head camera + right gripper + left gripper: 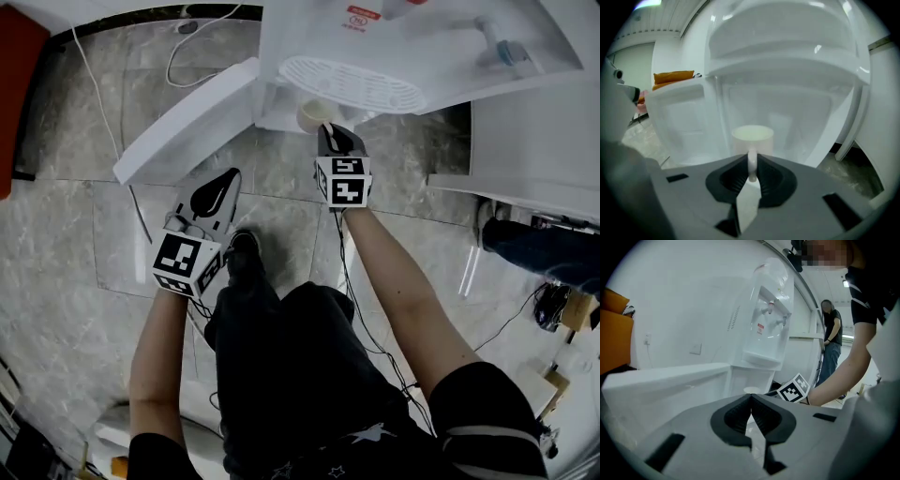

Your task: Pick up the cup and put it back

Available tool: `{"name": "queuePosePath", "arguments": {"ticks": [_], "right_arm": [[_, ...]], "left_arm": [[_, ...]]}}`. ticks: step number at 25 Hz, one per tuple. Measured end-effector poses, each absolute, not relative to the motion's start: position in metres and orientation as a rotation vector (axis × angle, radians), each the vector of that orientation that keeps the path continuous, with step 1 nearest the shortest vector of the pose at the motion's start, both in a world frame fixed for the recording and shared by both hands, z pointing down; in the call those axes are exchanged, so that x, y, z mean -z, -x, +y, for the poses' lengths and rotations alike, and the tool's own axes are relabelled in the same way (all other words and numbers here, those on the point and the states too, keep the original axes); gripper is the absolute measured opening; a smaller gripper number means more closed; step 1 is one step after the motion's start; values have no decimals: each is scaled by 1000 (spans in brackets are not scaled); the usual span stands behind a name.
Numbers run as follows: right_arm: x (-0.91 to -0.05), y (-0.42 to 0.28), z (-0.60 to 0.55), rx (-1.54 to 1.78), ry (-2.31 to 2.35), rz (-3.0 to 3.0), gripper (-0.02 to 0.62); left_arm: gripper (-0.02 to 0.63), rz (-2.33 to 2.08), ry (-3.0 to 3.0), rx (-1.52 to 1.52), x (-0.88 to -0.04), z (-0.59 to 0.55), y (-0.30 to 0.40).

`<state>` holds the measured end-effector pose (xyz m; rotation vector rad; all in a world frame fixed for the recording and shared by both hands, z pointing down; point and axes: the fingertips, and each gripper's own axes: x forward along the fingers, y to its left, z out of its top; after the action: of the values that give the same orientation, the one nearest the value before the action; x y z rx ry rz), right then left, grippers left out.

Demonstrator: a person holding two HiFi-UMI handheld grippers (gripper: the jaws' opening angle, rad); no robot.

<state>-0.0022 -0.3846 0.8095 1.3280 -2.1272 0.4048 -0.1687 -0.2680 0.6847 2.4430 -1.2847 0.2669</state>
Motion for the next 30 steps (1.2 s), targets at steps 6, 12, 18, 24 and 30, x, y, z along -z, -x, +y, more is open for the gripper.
{"name": "queuePosePath", "arguments": {"ticks": [6, 12, 18, 24, 30], "right_arm": [[-729, 3, -322, -451, -1253, -2172, 43], [-628, -17, -269, -461, -1211, -2228, 43], [-527, -56, -236, -475, -1257, -2270, 43], [-456, -95, -203, -439, -1349, -2281, 43], [-406, -111, -178, -354, -1411, -2317, 43]], "left_arm": [[9, -1365, -2360, -274, -612, -227, 165], [9, -1455, -2284, -260, -522, -182, 143], [9, -1513, -2254, -213, -429, -149, 109], [8, -1544, -2233, -144, -372, -120, 94], [8, -1561, -2268, -94, -343, -100, 90]]}}
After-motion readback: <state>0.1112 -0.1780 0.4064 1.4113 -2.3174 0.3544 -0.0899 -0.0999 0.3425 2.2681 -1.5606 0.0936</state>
